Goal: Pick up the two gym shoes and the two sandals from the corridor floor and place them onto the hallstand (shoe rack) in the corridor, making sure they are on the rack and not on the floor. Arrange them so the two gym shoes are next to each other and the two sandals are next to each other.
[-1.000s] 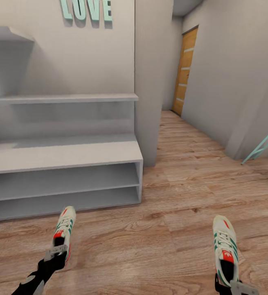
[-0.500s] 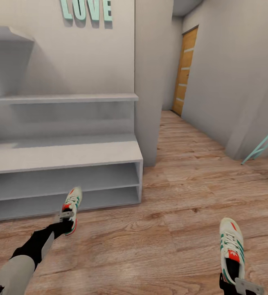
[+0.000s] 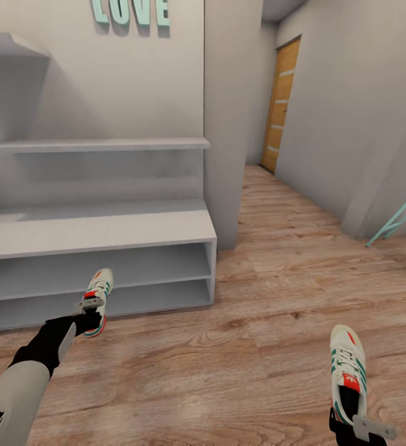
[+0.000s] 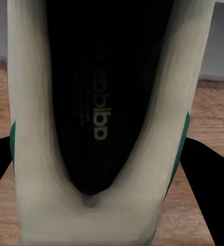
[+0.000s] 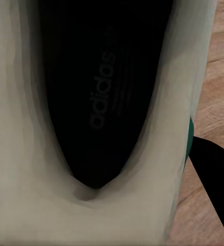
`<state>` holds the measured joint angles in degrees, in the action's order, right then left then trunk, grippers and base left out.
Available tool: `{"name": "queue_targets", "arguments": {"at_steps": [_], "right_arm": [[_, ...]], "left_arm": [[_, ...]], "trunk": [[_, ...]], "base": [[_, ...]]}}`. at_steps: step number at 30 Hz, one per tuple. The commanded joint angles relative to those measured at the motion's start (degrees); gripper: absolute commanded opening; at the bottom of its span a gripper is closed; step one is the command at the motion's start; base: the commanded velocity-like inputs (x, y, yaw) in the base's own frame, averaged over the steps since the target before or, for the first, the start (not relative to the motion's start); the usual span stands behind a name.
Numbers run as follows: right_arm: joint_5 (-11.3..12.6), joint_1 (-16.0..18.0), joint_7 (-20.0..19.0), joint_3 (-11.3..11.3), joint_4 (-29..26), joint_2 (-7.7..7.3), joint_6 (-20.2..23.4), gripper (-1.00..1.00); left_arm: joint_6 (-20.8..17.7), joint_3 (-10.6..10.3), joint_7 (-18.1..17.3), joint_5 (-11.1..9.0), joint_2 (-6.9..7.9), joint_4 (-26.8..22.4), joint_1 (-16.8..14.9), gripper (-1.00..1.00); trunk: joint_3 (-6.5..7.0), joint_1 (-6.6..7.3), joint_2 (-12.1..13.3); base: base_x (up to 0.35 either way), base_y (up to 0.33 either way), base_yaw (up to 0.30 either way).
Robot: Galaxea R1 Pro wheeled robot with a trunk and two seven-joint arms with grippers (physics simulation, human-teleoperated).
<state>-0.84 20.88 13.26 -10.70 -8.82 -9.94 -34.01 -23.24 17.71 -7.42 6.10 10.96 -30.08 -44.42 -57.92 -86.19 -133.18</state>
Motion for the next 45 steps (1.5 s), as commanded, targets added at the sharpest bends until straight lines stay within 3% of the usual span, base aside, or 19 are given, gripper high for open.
{"name": "queue_targets", "arguments": {"at_steps": [1,17,35,45], "right_arm": [[-0.1,0.0,0.1,-0.1,0.0,0.00,-0.2,-1.00],[-0.1,0.0,0.1,-0.1,0.0,0.01,-0.2,-1.00],[-0.5,0.0,0.0,0.2,0.1,-0.08,-0.4,-1.00],[-0.5,0.0,0.0,0.2,0.1,-0.08,-0.4,-1.00]], "left_arm": [[-0.7,0.4,-0.4,0.6,0.04,-0.6,0.0,-1.00],[-1.3,0.4,-0.3,0.6,0.64,-1.8,0.5,-1.00],[-1.0,0.6,-0.2,0.6,0.64,-2.0,0.7,-1.00],[-0.9,0.7,0.1,0.6,0.64,-2.0,0.7,-1.00]], "trunk": [[-0.31,-0.21,-0.4],[-4.61,-3.73,-6.9],[-4.84,-3.73,-6.9],[-4.84,-3.73,-6.9]], "base": [[0.000,0.000,0.000],[0.000,0.000,0.000],[0.004,0.000,0.000],[0.238,0.027,0.000]]}}
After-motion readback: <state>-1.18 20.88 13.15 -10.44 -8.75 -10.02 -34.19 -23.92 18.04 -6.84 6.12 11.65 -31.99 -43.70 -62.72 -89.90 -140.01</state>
